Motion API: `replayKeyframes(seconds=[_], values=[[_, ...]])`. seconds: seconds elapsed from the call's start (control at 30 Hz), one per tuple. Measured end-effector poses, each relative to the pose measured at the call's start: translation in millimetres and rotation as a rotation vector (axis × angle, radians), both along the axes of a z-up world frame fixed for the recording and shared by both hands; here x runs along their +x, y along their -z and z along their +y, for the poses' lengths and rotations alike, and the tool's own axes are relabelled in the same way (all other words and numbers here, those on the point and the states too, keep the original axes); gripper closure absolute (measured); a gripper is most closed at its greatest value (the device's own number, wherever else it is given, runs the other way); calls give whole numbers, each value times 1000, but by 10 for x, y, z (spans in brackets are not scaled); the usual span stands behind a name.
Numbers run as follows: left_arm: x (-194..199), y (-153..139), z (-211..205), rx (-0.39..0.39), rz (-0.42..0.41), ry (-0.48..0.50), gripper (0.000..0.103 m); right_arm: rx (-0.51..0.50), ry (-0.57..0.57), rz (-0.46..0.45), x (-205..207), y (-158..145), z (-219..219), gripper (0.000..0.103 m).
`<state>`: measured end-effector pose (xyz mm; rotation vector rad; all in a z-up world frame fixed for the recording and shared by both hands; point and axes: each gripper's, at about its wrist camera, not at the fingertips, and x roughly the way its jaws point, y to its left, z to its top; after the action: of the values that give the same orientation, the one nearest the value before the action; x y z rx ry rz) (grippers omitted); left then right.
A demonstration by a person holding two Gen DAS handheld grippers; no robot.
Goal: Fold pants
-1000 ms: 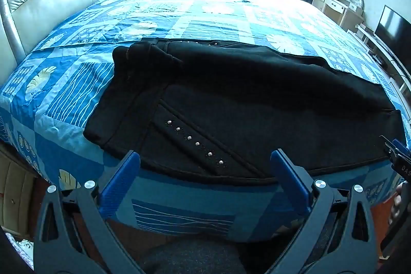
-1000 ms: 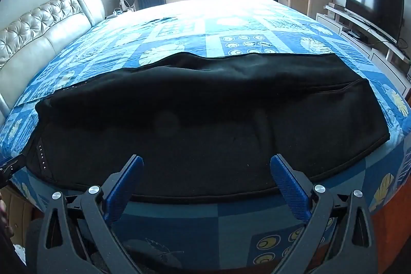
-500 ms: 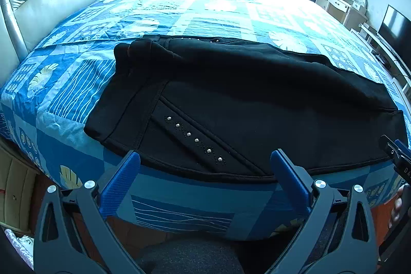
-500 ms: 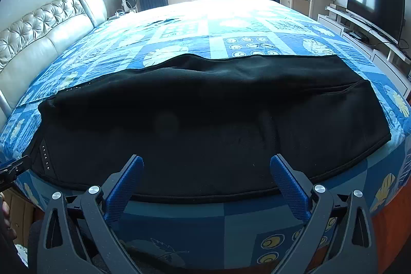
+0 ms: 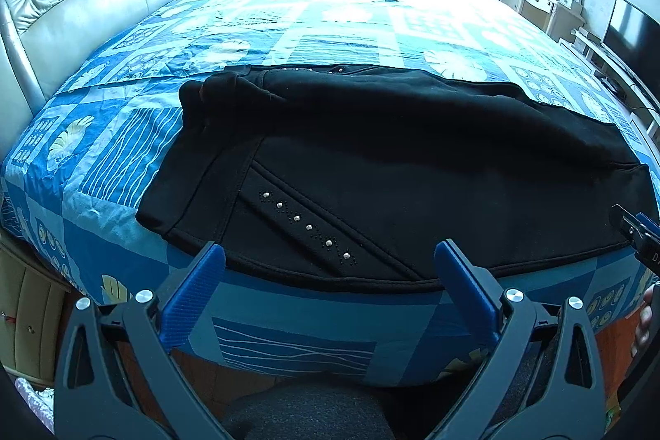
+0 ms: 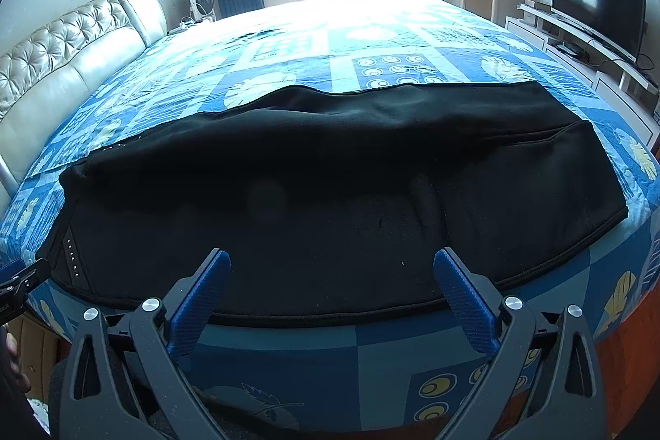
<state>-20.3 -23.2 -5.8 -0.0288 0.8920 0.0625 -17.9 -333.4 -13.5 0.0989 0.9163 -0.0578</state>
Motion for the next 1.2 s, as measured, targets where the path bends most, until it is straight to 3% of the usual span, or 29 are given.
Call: replayKeyframes(seconds=[1.2], values=[[-33,-20,-65,10,-7,2,2,-7,-26,2,-27,-17,75,5]])
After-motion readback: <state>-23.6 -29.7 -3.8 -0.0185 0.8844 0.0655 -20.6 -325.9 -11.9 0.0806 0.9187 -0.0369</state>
